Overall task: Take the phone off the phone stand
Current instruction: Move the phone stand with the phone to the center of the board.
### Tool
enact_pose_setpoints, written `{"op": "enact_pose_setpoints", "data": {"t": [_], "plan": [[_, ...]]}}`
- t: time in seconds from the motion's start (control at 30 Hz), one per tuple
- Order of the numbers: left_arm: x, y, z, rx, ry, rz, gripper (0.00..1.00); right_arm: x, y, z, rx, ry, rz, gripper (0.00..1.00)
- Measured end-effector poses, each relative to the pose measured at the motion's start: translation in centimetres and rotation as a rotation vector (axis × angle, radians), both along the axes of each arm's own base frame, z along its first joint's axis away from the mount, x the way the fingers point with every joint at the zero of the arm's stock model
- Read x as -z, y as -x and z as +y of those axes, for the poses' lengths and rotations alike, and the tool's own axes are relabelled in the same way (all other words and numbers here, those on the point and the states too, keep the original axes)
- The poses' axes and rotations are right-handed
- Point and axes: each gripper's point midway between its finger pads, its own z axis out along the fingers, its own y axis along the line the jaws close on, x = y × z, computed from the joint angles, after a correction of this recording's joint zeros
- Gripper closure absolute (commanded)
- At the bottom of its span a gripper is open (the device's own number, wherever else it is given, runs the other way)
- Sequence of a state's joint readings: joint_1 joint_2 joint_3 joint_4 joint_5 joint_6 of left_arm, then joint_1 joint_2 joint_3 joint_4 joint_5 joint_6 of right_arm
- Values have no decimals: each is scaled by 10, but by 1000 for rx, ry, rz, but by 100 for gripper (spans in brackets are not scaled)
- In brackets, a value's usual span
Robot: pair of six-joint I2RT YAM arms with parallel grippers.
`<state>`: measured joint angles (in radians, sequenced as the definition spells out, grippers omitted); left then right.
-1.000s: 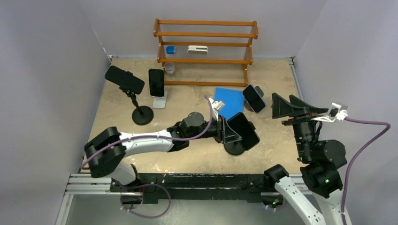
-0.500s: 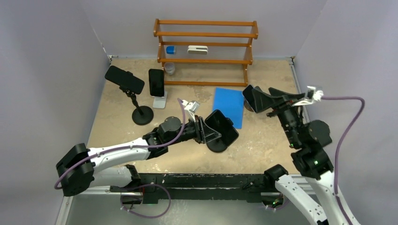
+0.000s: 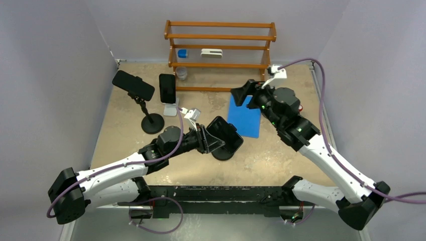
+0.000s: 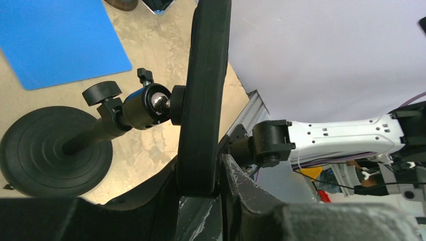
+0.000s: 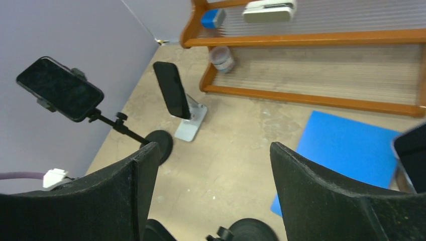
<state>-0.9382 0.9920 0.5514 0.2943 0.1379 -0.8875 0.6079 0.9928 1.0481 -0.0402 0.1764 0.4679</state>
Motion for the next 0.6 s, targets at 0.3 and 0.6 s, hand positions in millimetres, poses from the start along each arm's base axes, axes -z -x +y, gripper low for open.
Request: {"op": "enact_pose_setpoints", "data": {"t": [0.3, 0.6], "plan": [[1, 1, 8, -15, -30, -2, 100, 15, 13, 16, 17, 27, -45, 1], [-2, -1, 11, -24, -69, 27, 100, 1, 63, -13, -43, -95, -114, 1]]}}
